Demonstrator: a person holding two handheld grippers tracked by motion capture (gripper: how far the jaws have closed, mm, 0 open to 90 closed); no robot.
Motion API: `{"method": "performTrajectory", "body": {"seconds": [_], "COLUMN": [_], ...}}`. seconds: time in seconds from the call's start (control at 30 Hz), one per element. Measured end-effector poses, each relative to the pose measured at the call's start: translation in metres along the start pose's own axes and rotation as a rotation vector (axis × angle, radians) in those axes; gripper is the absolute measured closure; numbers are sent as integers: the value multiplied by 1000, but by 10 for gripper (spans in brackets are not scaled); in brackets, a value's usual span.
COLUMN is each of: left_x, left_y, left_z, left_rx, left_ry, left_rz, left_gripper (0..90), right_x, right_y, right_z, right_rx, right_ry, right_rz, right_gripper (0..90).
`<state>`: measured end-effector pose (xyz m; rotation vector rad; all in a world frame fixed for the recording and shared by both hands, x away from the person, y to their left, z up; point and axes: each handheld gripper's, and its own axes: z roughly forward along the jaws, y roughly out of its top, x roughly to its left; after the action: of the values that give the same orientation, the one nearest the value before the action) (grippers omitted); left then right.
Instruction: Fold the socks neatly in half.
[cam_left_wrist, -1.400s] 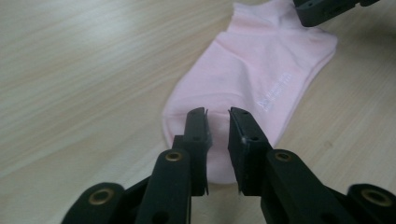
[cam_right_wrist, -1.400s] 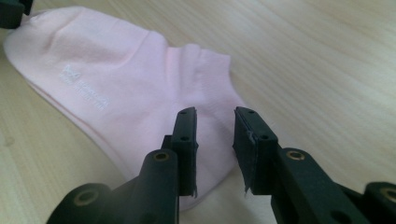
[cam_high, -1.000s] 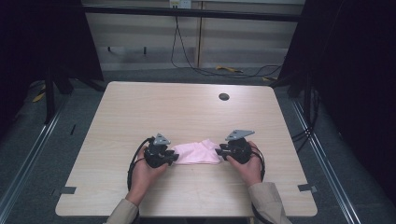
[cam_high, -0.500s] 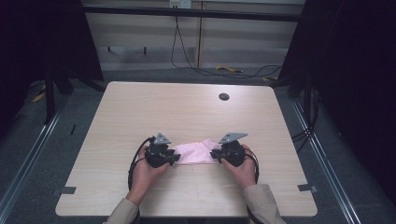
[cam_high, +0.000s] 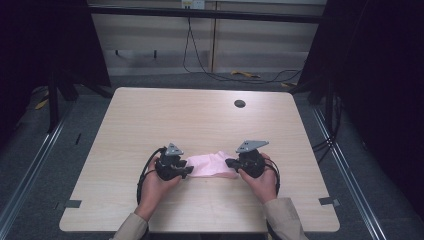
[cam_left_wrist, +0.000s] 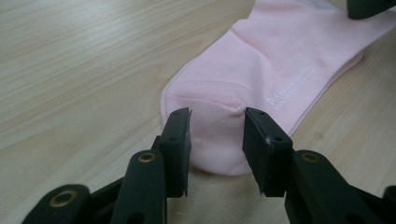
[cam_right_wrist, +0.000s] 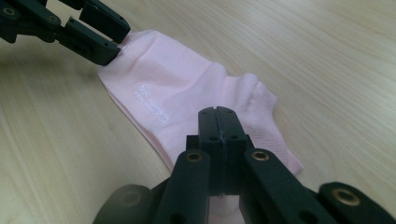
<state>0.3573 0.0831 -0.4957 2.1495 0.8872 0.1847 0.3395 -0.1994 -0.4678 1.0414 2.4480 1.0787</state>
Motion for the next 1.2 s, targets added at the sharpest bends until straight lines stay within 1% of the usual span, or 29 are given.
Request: {"method": "performTrajectory", "body": {"seconds": [0.07,0.1,0.13,0.2,0.27,0.33,0.37,0.4,0.43,0.47,0.53,0.6,0.63,0.67,0.7,0.73,0.8,0.83,0.87,0.9,0.93,1.0,1.07,1.1,1.13,1.17,1.2], "left_x": [-1,-1,-2,-4,-6,-8,-9,-10,-11,-12,-14,-15,-16,-16,-16,-16,-15,-15,-14,-14,-15,-14,-11,-9,-6,-4,-1], "left_y": [0,1,0,1,2,5,6,7,8,9,10,11,11,11,11,11,10,8,8,7,7,8,9,10,10,10,10], "left_z": [0,0,1,1,2,2,2,2,2,2,1,2,3,3,4,6,8,7,5,5,4,1,-3,-5,-7,-9,-10], "left_rx": [2,4,-1,6,3,1,-6,-3,-5,-7,-14,-9,-5,-5,7,19,24,31,40,57,47,22,11,9,5,-3,-11], "left_ry": [6,4,-1,-2,-3,-5,0,-10,-9,-18,-19,-35,-34,-34,-42,-42,-47,-45,-44,-44,-39,-46,-25,-31,-24,-9,-6], "left_rz": [0,1,-2,7,15,13,15,17,18,19,26,27,30,30,42,41,35,21,24,31,36,26,25,15,13,11,3], "left_gripper": [604,598,593,586,585,584,584,584,585,586,588,597,597,605,605,623,623,623,621,617,616,603,565,562,562,562,560], "right_x": [5,6,5,5,9,12,13,14,14,14,11,9,8,6,6,6,6,6,9,10,10,11,11,10,8,6,2], "right_y": [-2,-5,-10,-19,-26,-29,-29,-29,-28,-28,-27,-26,-27,-27,-27,-29,-31,-32,-35,-35,-35,-34,-31,-30,-29,-29,-30], "right_z": [-2,-1,1,2,4,3,3,2,0,-1,-6,-10,-12,-12,-12,-10,-8,-6,-6,-7,-7,-10,-16,-18,-20,-22,-23], "right_rx": [21,39,57,62,73,65,65,65,60,53,35,19,12,12,12,45,50,58,52,53,55,37,11,7,-13,-38,-49], "right_ry": [-16,-28,-27,-29,-41,-54,-52,-54,-62,-72,-81,-110,-117,-109,-109,-116,-113,-108,-96,-88,-87,-86,-118,-134,-149,-151,-153], "right_rz": [-18,-17,-8,9,-1,-5,-3,-11,-17,-15,8,14,14,18,18,5,2,2,9,6,2,2,1,1,-16,-18,-12], "right_gripper": [900,900,900,900,859,804,799,793,775,764,754,747,747,747,747,747,745,744,747,735,722,687,589,561,548,510,469]}}
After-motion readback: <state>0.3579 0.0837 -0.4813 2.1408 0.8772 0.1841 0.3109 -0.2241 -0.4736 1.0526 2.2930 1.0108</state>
